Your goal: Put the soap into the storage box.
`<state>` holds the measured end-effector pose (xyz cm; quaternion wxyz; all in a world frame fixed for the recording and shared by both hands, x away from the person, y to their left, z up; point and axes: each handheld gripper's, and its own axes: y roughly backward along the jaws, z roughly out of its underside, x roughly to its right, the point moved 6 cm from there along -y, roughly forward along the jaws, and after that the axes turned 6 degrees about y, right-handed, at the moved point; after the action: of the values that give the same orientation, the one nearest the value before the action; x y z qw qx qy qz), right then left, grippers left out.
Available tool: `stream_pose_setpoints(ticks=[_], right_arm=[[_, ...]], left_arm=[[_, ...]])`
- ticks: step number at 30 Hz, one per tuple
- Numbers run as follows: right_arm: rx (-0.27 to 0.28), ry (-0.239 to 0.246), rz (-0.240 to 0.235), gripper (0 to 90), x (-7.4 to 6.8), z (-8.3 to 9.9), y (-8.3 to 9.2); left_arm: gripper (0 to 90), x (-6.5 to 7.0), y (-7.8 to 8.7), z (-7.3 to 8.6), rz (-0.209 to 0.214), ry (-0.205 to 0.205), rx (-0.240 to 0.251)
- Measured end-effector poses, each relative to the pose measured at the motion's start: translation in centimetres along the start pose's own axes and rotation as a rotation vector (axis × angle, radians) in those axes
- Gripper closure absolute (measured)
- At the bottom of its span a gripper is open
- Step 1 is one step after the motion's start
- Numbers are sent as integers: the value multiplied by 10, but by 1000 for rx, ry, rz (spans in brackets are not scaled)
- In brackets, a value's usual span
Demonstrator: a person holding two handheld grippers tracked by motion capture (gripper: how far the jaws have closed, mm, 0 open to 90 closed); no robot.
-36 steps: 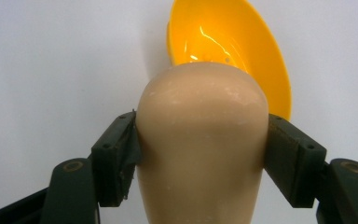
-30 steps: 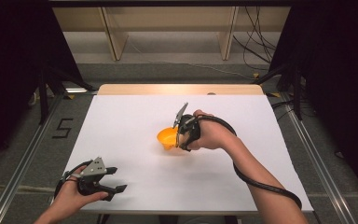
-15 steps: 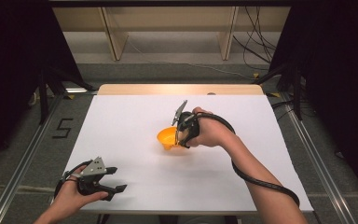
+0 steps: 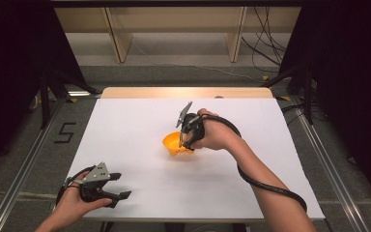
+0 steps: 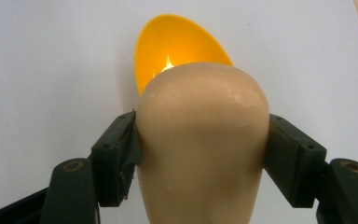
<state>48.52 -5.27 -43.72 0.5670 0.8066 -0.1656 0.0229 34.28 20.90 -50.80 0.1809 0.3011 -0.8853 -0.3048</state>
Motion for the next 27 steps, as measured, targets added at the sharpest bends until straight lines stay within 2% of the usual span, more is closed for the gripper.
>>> stream_pose_setpoints(ticks=[2, 3, 4, 5, 6, 10, 11, 14, 15, 21, 27], right_arm=[[27, 31, 1, 334, 2, -2, -1], [27, 31, 1, 334, 2, -2, -1], [12, 3, 3, 333, 1, -3, -1], [33, 35, 10, 334, 4, -4, -1], [35, 30, 7, 334, 3, -5, -2], [41, 34, 18, 334, 5, -6, -3], [41, 34, 18, 334, 5, -6, -3], [43, 35, 34, 334, 8, -7, -4], [43, 37, 30, 334, 8, -7, -5], [57, 22, 36, 334, 9, -11, -5], [66, 34, 42, 334, 11, -13, -7]], left_arm=[[239, 0, 0, 0, 2, 2, 1], [239, 0, 0, 0, 2, 2, 1], [239, 1, 0, 0, 3, 12, 3], [239, 1, 0, 0, 3, 25, 2], [239, 2, 0, 0, 6, 34, 11], [239, 2, 0, 0, 6, 34, 10], [239, 0, 1, 1, 4, 14, -8], [239, 1, 1, 1, 10, 21, -4], [239, -1, 1, 1, -1, 9, -20], [239, -1, 1, 1, 2, 9, -19], [239, -1, 1, 1, -2, 8, -12]])
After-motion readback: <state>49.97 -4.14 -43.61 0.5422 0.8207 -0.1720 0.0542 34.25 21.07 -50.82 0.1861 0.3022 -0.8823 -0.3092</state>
